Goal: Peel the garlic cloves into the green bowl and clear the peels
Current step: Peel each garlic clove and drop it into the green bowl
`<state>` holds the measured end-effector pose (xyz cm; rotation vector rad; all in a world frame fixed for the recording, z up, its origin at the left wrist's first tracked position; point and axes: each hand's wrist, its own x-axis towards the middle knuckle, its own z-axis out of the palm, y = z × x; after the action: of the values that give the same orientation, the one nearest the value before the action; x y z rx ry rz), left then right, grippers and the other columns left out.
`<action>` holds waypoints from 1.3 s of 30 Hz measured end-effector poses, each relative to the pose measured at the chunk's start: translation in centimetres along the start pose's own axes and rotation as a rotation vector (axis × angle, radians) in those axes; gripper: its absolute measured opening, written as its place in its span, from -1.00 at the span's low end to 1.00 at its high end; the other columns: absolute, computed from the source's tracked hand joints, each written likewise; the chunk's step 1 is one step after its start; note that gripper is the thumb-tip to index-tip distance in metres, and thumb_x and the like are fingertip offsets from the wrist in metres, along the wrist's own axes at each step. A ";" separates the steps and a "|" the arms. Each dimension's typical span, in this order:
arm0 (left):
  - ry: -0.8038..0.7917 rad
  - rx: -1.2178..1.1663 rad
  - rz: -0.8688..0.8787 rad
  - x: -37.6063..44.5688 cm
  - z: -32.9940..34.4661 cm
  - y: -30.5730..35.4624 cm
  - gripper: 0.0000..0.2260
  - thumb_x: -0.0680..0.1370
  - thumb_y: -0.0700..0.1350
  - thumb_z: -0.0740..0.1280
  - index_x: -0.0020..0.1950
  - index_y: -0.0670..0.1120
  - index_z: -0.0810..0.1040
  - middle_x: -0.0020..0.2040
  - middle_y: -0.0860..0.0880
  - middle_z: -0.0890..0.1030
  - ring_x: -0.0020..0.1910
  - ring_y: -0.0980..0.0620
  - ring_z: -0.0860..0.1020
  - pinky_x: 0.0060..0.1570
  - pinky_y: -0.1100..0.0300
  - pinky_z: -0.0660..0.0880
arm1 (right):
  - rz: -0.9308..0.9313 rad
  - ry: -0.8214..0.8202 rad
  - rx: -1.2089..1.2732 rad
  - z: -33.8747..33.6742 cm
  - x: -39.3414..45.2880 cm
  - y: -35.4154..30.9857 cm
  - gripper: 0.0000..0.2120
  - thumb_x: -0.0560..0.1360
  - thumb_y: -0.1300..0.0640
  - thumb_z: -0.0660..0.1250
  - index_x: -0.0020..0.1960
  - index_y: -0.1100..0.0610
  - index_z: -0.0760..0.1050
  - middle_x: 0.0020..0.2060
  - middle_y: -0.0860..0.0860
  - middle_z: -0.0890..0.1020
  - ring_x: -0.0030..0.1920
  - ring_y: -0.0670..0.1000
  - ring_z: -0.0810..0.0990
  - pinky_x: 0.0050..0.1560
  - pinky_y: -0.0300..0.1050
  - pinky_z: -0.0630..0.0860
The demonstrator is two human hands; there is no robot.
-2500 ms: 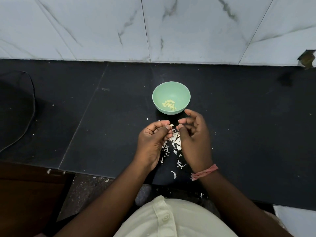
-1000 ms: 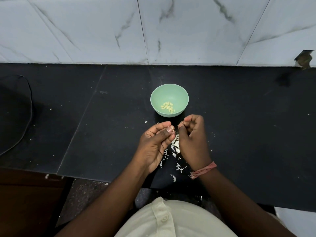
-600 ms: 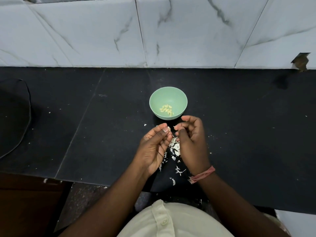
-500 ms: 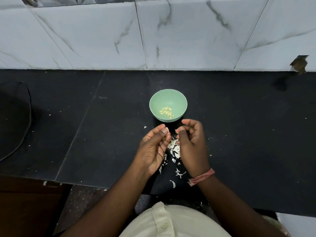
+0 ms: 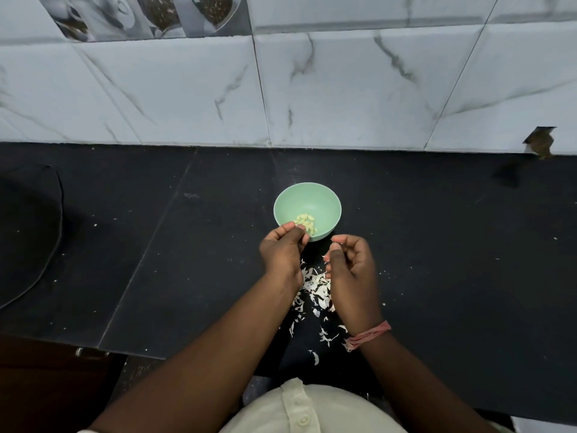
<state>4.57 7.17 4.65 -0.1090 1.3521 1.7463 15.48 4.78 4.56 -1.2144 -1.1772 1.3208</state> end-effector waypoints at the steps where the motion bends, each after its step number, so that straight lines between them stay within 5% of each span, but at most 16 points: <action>1: 0.010 0.008 0.008 -0.1 0.0 0.0 -0.86 0.50 -0.40 0.42 0.00 -0.23 0.58 -0.12 -0.17 0.65 -0.23 0.00 0.65 -0.19 0.27 0.62 | 0.000 0.003 -0.001 -0.1 0.1 0.0 -0.91 0.64 0.22 0.25 0.08 0.07 0.49 -0.13 0.11 0.63 -0.21 -0.07 0.57 -0.10 -0.07 0.54; 10: 0.025 0.039 -0.009 -2.1 -1.3 -0.5 -0.85 0.59 -0.45 0.25 0.07 -0.33 0.58 -0.08 -0.24 0.67 -0.13 -0.05 0.67 -0.06 0.23 0.65 | -0.069 -0.032 -0.162 -1.1 0.4 0.8 -0.84 0.60 0.26 0.25 -0.02 0.04 0.55 -0.17 -0.02 0.66 -0.14 -0.04 0.63 -0.03 0.02 0.61; 13: -0.015 0.095 -0.110 -4.2 -2.4 -1.2 -0.76 0.60 -0.41 0.12 0.09 -0.34 0.58 -0.08 -0.25 0.65 -0.12 -0.07 0.65 -0.07 0.20 0.63 | -0.177 -0.169 -0.325 -1.2 -0.7 1.2 -0.74 0.59 0.31 0.19 0.08 0.07 0.60 0.00 -0.06 0.67 0.04 -0.15 0.62 0.14 -0.11 0.56; 18: -0.080 0.035 -0.234 -7.3 -3.1 -1.6 -0.75 0.66 -0.12 0.17 0.02 -0.22 0.58 -0.10 -0.17 0.66 -0.15 -0.04 0.63 -0.09 0.17 0.59 | -0.351 -0.478 -0.625 -2.1 -2.7 3.6 -0.53 0.62 0.05 0.05 0.44 0.16 0.46 0.41 0.00 0.50 0.43 -0.08 0.43 0.49 -0.17 0.27; 23: 0.058 0.052 -0.119 -8.6 -4.5 -2.7 -0.76 0.64 -0.12 0.24 0.17 -0.21 0.61 0.07 -0.16 0.70 0.00 -0.07 0.67 0.06 0.05 0.60 | -0.260 -0.298 -0.663 -4.6 -1.6 3.4 -0.70 0.64 0.11 0.19 0.32 0.15 0.52 0.19 0.06 0.63 0.21 0.06 0.57 0.19 -0.21 0.42; 26: 0.054 0.119 -0.228 -9.7 -4.1 -3.0 -0.68 0.67 0.07 0.19 0.06 -0.15 0.60 -0.09 -0.13 0.67 -0.16 -0.05 0.64 -0.09 0.11 0.60 | -0.378 -0.421 -0.504 -4.6 -4.1 1.3 -0.67 0.64 0.16 0.18 0.37 0.13 0.51 0.27 -0.04 0.59 0.27 -0.11 0.52 0.30 -0.30 0.38; 28: -0.020 0.099 -0.282 -10.6 -3.7 -2.8 -0.58 0.67 0.16 0.14 0.09 -0.16 0.59 -0.02 -0.19 0.69 -0.09 -0.10 0.68 0.06 0.05 0.60 | -0.426 -0.573 -0.496 -4.0 -5.8 1.3 -0.61 0.66 0.15 0.11 0.47 0.10 0.42 0.36 -0.13 0.50 0.36 -0.25 0.40 0.41 -0.27 0.30; 30: -0.075 0.128 -0.243 -11.8 -4.2 -2.5 -0.58 0.68 0.09 0.14 0.21 -0.21 0.59 0.09 -0.22 0.66 0.03 -0.11 0.65 0.23 -0.01 0.53 | -0.431 -0.517 -0.638 -3.8 -5.5 2.7 -0.59 0.67 0.06 0.02 0.45 0.09 0.42 0.36 -0.09 0.51 0.38 -0.15 0.41 0.45 -0.08 0.30; 32: -0.120 0.126 -0.201 -12.1 -5.3 -2.2 -0.64 0.69 -0.01 0.14 0.24 -0.22 0.59 0.08 -0.18 0.66 0.03 -0.07 0.64 0.17 0.02 0.54 | -0.348 -0.361 -0.703 -4.1 -4.2 3.1 -0.54 0.65 -0.02 -0.07 0.34 0.08 0.48 0.26 -0.02 0.58 0.30 0.01 0.50 0.43 0.06 0.31; 34: -0.112 0.095 -0.197 -11.5 -6.2 -1.5 -0.70 0.69 -0.04 0.16 0.18 -0.19 0.59 0.05 -0.16 0.67 -0.03 -0.05 0.64 0.01 0.07 0.59 | -0.322 -0.273 -0.615 -4.0 -4.4 2.2 -0.51 0.63 -0.05 -0.06 0.36 0.11 0.49 0.28 -0.02 0.58 0.31 0.00 0.50 0.44 -0.06 0.32; 37: -0.162 0.233 -0.257 -10.8 -7.0 -0.8 -0.70 0.69 0.01 0.14 0.03 -0.13 0.58 -0.21 -0.05 0.68 -0.24 0.04 0.65 -0.24 0.22 0.59 | -0.313 -0.420 -0.432 -1.3 -8.1 -0.2 -0.47 0.64 -0.10 -0.03 0.51 0.08 0.38 0.43 -0.12 0.44 0.45 -0.21 0.34 0.47 -0.30 0.20; 39: -0.252 0.276 -0.268 -11.2 -7.4 -0.3 -0.68 0.70 -0.03 0.12 0.02 -0.15 0.61 -0.18 -0.07 0.69 -0.19 0.02 0.67 -0.15 0.19 0.60 | -0.282 -0.439 -0.507 0.4 -9.2 0.9 -0.40 0.63 -0.17 -0.13 0.55 0.04 0.32 0.46 -0.16 0.38 0.48 -0.24 0.26 0.53 -0.25 0.09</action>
<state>8.25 -5.39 7.67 0.0787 1.3111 1.2918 15.55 -4.48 4.38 -1.0663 -2.0123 1.1361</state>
